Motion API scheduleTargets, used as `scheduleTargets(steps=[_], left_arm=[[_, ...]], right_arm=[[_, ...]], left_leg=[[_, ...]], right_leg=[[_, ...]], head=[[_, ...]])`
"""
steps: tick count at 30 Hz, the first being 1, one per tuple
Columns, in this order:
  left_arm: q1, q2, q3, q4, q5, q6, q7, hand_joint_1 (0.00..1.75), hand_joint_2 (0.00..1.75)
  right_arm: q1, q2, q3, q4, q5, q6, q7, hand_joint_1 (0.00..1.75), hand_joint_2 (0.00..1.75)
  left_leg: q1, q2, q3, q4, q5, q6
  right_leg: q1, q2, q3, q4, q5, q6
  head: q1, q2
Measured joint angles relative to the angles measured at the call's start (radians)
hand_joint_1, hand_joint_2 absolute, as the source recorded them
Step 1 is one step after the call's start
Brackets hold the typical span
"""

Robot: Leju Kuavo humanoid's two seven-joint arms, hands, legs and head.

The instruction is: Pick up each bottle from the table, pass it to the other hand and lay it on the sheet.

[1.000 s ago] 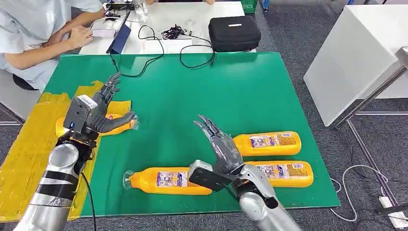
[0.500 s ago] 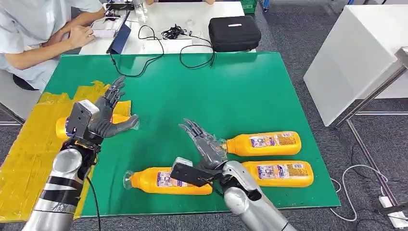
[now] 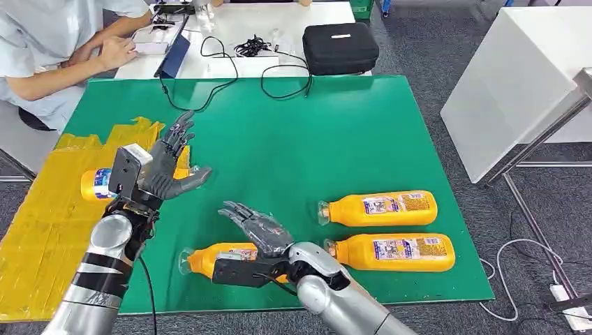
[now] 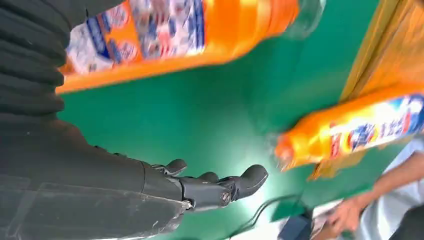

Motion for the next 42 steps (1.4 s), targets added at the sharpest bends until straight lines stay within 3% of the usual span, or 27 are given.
scheduleTargets(steps=[20,31,42], left_arm=[[-0.003,0.000,0.002,0.067,0.014,0.021,-0.011,0.00,1.75],[0.040,0.000,0.038,0.064,0.015,0.033,-0.010,0.00,1.75],[0.060,0.001,0.053,0.057,0.015,0.036,-0.008,0.00,1.75]], right_arm=[[0.015,-0.024,0.088,0.030,-0.030,-0.006,0.024,0.00,1.75],[0.033,-0.073,0.119,0.021,0.205,-0.107,0.131,0.00,1.75],[0.045,-0.103,0.126,0.009,0.227,-0.107,0.140,0.00,1.75]], left_leg=[[0.000,0.000,0.000,0.000,0.000,0.000],[0.000,0.000,0.000,0.000,0.000,0.000],[0.000,0.000,0.000,0.000,0.000,0.000]], right_leg=[[0.000,0.000,0.000,0.000,0.000,0.000],[0.000,0.000,0.000,0.000,0.000,0.000],[0.000,0.000,0.000,0.000,0.000,0.000]], head=[[0.000,0.000],[0.000,0.000],[0.000,0.000]])
